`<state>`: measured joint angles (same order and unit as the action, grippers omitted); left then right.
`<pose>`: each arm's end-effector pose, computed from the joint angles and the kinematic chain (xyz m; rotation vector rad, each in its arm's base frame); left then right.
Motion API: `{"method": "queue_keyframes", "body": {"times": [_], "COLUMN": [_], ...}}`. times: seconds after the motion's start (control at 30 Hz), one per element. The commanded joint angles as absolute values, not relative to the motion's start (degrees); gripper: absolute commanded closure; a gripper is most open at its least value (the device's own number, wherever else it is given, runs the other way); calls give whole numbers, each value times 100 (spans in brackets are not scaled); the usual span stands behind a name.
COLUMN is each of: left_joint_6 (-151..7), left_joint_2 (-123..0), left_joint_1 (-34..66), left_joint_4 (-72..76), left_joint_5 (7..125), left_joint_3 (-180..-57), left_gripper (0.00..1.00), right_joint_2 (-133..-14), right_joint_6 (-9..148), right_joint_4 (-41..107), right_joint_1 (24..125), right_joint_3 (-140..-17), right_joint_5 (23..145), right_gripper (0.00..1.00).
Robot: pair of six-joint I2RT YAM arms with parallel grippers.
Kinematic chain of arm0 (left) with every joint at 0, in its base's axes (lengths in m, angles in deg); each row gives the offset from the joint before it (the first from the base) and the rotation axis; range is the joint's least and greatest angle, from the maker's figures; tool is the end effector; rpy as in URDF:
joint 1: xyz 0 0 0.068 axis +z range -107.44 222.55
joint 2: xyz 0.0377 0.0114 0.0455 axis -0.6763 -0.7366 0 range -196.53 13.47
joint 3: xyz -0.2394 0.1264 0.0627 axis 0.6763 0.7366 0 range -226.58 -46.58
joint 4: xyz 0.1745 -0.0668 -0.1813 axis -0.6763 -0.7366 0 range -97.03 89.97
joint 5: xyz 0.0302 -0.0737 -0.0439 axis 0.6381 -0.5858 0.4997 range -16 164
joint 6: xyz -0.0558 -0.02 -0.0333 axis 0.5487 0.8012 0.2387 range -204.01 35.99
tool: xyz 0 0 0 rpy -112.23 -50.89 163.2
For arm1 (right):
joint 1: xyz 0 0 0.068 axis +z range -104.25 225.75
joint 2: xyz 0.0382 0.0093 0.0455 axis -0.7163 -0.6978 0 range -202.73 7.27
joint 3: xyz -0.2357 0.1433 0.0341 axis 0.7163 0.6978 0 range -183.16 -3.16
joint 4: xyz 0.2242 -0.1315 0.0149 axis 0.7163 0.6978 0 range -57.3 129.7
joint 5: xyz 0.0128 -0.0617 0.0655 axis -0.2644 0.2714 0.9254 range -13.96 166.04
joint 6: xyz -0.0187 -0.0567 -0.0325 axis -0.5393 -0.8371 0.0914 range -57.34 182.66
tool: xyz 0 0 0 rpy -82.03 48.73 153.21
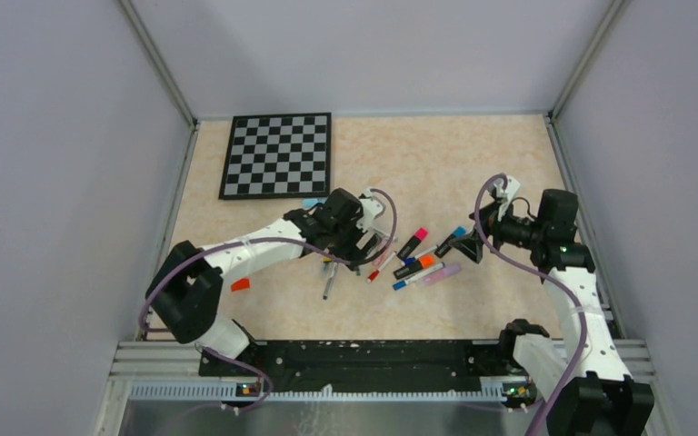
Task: Open the pen caps
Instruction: Pick up the pen from the center of the board.
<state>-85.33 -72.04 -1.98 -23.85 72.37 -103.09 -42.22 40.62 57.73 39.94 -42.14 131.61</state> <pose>0.2263 -0.2248 0.2137 0.9955 2.3223 -0.3466 0.1846 0.0264 0.2718 -0.7818 1.8164 0.7396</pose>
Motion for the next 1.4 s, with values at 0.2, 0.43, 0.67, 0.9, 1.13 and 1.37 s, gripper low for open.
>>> {"method": "queue_keyframes", "body": {"times": [0.2, 0.43, 0.67, 0.9, 1.13, 1.37], "left_joint_6": [-10038, -10191, -10226, -10202, -10202, -10194], "left_joint_2": [-8008, -8108, -8382, -8475, -8562, -8376], "left_joint_1": [-227, -319, -361, -370, -388, -453], "left_joint_4": [-2321, -2096, -2174, -2128, -1996, -1922], "left_joint_5": [7347, 7347, 7333, 7595, 7787, 7912], "left_joint_3": [-10654, -10591, -10635, -10628, -10615, -10626], "left_gripper": [15, 39, 53, 65, 73, 88], "right_joint_2": [-4176, -4243, -4221, -4200, -4185, -4184], "right_joint_6": [3693, 3682, 3665, 3640, 3613, 3582], "right_joint_4": [5799, 5801, 5818, 5832, 5862, 5896], "right_joint_1": [3940, 3929, 3940, 3933, 3932, 3934], "right_joint_3": [-4333, -4332, -4337, -4340, -4354, -4354], "right_joint_5": [13116, 13115, 13115, 13115, 13123, 13145], "right_gripper": [1, 1, 1, 1, 1, 1]}}
